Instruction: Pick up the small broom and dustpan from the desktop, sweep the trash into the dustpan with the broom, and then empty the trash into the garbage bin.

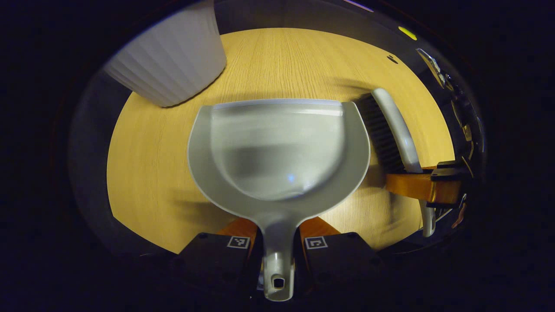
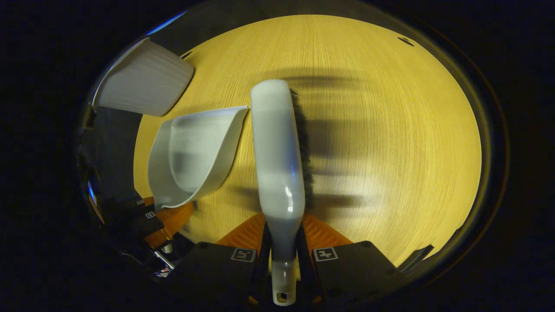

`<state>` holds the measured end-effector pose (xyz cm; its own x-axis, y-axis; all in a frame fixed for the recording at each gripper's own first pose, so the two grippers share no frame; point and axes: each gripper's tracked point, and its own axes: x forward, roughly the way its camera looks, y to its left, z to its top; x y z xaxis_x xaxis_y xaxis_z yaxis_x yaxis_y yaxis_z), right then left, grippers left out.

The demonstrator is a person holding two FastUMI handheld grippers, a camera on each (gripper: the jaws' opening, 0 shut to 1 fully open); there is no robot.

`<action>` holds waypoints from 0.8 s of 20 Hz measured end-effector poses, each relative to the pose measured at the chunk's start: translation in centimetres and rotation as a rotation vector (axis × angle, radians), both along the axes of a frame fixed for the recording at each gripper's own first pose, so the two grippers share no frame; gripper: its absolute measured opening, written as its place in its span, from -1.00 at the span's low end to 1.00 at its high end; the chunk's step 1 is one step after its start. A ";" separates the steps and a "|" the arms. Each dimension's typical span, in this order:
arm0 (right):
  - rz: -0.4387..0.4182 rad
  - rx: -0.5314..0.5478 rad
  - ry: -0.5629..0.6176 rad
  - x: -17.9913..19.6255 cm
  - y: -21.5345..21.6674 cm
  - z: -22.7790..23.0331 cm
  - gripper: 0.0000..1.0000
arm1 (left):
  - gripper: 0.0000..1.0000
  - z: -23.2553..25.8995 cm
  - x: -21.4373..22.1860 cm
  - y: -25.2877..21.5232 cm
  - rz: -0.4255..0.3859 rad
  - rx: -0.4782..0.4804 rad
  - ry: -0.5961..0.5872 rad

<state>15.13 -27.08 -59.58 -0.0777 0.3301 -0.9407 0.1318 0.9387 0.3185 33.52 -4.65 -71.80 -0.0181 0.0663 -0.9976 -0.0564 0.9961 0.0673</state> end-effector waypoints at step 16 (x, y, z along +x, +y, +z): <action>-0.107 0.066 -0.514 6.3 -3.7 17.1 0.94 | 0.71 16.6 -0.1 -3.7 0.032 -0.067 -0.313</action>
<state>21.42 -30.79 -42.44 0.4257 0.3710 -0.8253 0.0365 0.9043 0.4253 33.42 -8.32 -55.19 0.2897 0.0051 -0.9571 -0.0955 0.9951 -0.0236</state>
